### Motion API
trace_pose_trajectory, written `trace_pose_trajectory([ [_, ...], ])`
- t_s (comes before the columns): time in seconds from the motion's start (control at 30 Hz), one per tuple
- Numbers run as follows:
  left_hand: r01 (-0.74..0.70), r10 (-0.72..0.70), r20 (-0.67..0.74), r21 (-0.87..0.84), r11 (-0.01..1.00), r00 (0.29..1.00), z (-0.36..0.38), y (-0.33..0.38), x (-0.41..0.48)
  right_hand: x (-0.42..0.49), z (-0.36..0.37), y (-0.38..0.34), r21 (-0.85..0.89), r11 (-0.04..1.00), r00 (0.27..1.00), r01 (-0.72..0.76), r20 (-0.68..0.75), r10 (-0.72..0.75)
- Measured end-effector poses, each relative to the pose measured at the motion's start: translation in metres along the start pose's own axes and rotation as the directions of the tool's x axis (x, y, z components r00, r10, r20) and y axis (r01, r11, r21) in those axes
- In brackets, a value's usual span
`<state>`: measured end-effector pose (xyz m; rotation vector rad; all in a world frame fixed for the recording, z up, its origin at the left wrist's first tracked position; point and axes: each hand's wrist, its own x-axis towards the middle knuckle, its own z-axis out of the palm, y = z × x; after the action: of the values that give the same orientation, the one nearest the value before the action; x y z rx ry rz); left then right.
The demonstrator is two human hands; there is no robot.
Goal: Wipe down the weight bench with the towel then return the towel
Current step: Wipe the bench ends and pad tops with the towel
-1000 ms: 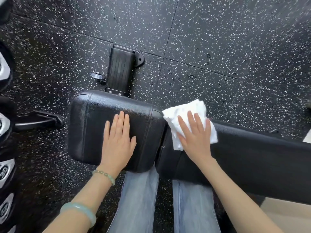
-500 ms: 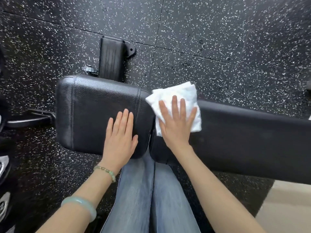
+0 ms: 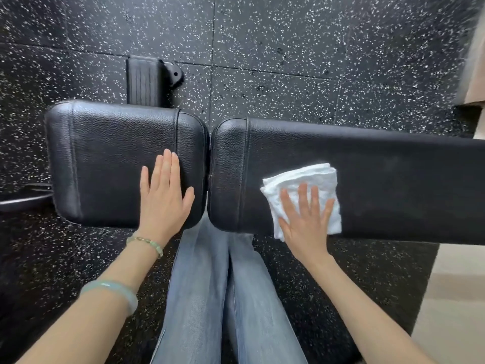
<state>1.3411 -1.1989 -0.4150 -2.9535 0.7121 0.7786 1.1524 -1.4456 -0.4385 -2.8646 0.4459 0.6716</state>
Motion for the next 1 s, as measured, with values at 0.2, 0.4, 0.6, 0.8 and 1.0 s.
trace_pose_trajectory([
  [0.2, -0.035, 0.035, -0.001, -0.001, 0.999, 0.999, -0.006, -0.010, 0.000, 0.099, -0.025, -0.092, 0.003, 0.983, 0.978, 0.186, -0.100, -0.184],
  [0.4, -0.002, 0.003, -0.032, 0.014, 1.000, 0.999, -0.014, -0.044, 0.012, 0.186, -0.060, -0.158, 0.053, 0.984, 0.977, 0.172, -0.136, -0.164],
  [0.6, 0.160, -0.161, -0.063, -0.017, 0.987, 0.985, -0.034, -0.096, 0.031, 0.263, -0.103, -0.228, 0.116, 0.943, 0.927, 0.311, 0.184, -0.328],
  [0.8, 0.199, -0.201, -0.048, -0.032, 0.979, 0.978, -0.046, -0.125, 0.043, 0.290, -0.109, -0.319, 0.259, 0.883, 0.854, 0.391, 0.255, -0.453],
  [1.0, 0.215, -0.215, 0.014, -0.083, 0.973, 0.977, -0.048, -0.129, 0.052, 0.271, -0.106, -0.224, 0.351, 0.919, 0.863, 0.180, 0.392, -0.318],
])
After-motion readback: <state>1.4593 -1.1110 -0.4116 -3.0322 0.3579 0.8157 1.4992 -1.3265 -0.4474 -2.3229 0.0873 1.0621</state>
